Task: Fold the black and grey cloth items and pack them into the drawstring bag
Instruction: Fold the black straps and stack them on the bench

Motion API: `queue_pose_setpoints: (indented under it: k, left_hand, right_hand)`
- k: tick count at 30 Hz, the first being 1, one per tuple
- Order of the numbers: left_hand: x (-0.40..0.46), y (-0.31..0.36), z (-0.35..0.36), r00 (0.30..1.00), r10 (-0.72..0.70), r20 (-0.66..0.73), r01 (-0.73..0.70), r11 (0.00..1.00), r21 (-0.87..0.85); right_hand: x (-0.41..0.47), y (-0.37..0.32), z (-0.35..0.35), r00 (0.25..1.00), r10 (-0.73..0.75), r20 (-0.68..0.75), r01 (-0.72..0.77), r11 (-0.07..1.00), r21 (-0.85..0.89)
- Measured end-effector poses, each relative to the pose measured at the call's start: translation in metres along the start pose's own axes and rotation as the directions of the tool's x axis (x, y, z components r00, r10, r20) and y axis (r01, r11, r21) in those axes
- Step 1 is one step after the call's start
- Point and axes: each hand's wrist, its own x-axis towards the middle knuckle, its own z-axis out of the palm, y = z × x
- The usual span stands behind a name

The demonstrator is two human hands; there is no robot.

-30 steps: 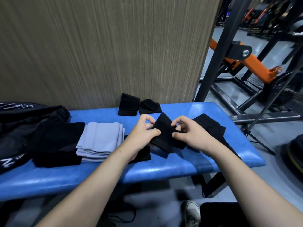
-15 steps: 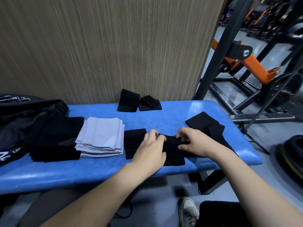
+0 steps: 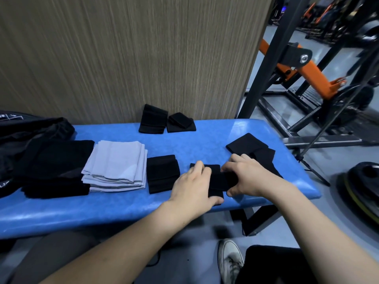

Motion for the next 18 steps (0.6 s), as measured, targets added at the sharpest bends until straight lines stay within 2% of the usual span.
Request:
queue_pose_setpoints:
  k: [5, 10, 13, 18]
  left_hand:
    - [0.006, -0.007, -0.007, 0.992, -0.061, 0.110, 0.083, 0.975, -0.204]
    - [0.008, -0.010, -0.010, 0.981, -0.172, 0.089, 0.194, 0.878, -0.438]
    - [0.010, -0.010, -0.012, 0.964, -0.248, 0.096, 0.249, 0.715, -0.654]
    - [0.017, -0.009, -0.020, 0.953, -0.281, 0.112, 0.222, 0.396, -0.891]
  right_hand:
    - [-0.005, 0.002, 0.007, 0.998, -0.029, -0.055, 0.042, 0.970, 0.240]
    - [-0.010, -0.001, 0.006, 0.990, -0.089, -0.105, 0.129, 0.867, 0.481]
    - [-0.012, -0.006, 0.001, 0.980, -0.128, -0.152, 0.196, 0.741, 0.642]
    - [-0.014, -0.009, -0.009, 0.959, -0.102, -0.264, 0.266, 0.641, 0.720]
